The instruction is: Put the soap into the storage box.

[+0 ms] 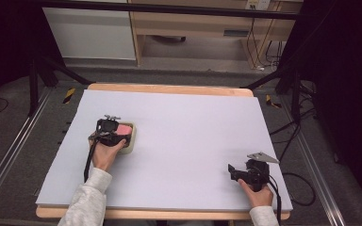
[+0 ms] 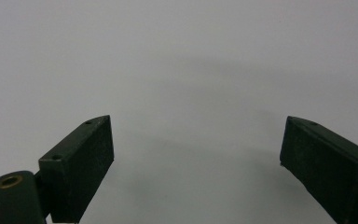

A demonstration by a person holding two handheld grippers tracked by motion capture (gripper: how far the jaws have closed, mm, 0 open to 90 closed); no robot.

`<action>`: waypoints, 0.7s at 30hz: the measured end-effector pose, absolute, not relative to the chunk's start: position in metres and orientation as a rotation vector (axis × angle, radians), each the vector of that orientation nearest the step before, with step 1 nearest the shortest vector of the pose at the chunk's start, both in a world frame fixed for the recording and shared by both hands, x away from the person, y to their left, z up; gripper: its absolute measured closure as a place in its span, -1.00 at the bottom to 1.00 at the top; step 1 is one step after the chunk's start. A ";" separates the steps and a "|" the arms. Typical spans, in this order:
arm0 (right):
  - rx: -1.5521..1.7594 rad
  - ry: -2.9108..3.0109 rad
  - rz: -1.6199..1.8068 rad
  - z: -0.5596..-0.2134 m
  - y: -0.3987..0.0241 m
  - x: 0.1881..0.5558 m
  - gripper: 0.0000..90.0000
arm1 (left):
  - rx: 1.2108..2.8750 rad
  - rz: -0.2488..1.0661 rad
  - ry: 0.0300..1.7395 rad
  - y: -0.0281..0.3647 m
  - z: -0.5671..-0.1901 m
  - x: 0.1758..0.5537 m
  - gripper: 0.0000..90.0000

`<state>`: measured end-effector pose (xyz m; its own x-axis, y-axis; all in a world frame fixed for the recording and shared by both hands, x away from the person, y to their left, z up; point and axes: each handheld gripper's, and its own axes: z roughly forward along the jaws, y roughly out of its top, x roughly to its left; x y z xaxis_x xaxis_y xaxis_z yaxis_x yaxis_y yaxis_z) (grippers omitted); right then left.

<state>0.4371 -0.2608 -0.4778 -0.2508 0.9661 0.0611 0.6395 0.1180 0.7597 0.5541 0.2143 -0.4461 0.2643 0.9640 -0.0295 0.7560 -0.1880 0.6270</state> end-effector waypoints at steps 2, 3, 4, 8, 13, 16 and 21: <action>1.547 1.952 0.957 -0.478 -0.261 0.437 -0.78 | 2.007 0.513 1.552 0.214 -0.446 0.554 -0.18; 1.548 1.950 0.957 -0.478 -0.261 0.437 -0.78 | 2.006 0.513 1.552 0.214 -0.446 0.554 -0.18; 1.549 1.950 0.957 -0.478 -0.261 0.437 -0.78 | 2.001 0.513 1.552 0.214 -0.446 0.553 -0.19; 1.549 1.951 0.956 -0.478 -0.261 0.437 -0.78 | 1.983 0.523 1.529 0.216 -0.440 0.551 -0.28; 1.550 1.950 0.958 -0.478 -0.261 0.437 -0.78 | 1.972 0.539 1.497 0.220 -0.430 0.545 -0.33; 1.562 1.948 0.956 -0.478 -0.261 0.437 -0.78 | 1.966 0.545 1.465 0.221 -0.426 0.540 -0.35; 1.562 1.940 0.961 -0.478 -0.261 0.437 -0.78 | 1.958 0.554 1.388 0.224 -0.420 0.529 -0.40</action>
<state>0.4373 -0.2610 -0.4775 -0.2438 0.9674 0.0678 0.6403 0.1081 0.7605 0.5294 0.2241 -0.4195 0.3452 0.9378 -0.0357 0.6556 -0.2138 0.7242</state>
